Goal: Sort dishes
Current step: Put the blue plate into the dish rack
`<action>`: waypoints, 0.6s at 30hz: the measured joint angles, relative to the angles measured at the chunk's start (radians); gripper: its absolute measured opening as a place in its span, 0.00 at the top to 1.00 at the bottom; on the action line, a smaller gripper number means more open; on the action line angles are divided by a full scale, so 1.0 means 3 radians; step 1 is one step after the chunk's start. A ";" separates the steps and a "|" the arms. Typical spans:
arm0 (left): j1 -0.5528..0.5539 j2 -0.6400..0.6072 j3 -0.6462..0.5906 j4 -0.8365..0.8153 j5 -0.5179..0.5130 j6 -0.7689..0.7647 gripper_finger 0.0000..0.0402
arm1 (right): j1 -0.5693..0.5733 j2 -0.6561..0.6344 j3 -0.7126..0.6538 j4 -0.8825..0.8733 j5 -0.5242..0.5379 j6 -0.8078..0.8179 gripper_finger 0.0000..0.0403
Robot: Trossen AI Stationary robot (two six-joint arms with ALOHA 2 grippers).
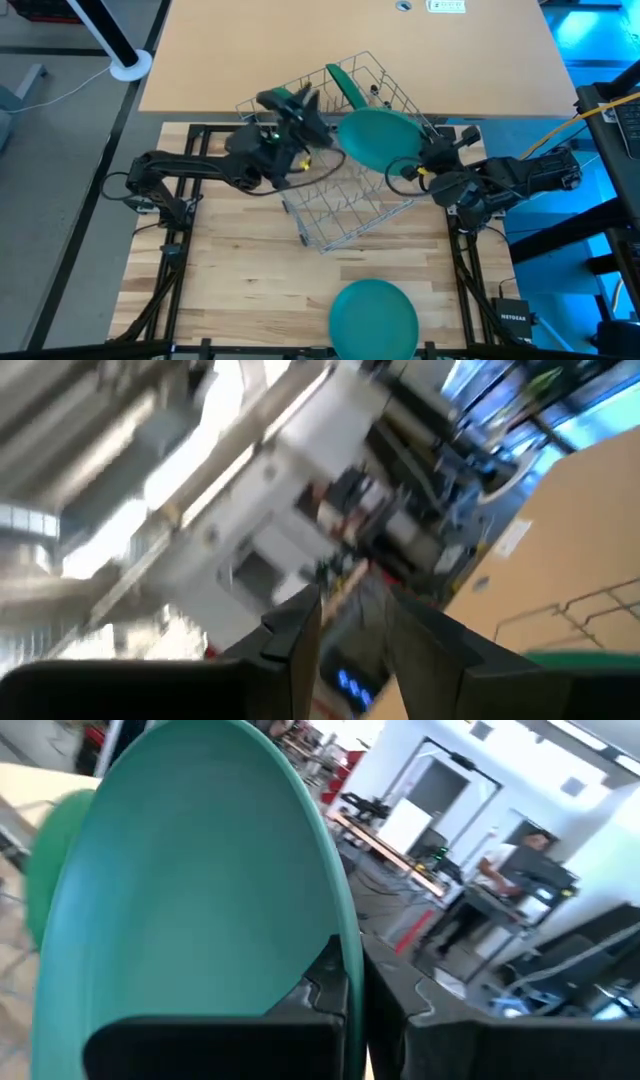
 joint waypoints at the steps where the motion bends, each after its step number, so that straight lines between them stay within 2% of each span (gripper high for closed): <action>1: 0.0000 -0.0022 0.0001 -0.0001 -0.0109 -0.0041 0.73 | -0.0042 0.0000 0.0000 -0.0004 0.0007 0.0002 0.97; 5: 0.0003 -0.0052 0.0001 -0.0027 -0.0404 -0.0055 0.73 | -0.0275 0.0014 0.0000 -0.0144 0.0024 -0.0146 0.97; 9: 0.0012 -0.0053 0.0001 -0.0253 -0.0482 -0.0123 0.73 | -0.0435 0.0020 0.0000 -0.0367 0.0120 -0.0179 0.97; 18: 0.0226 -0.0053 0.0000 -0.1539 -0.0494 -0.1226 0.73 | -0.0495 -0.0009 0.0001 -0.0465 0.0388 -0.0499 0.97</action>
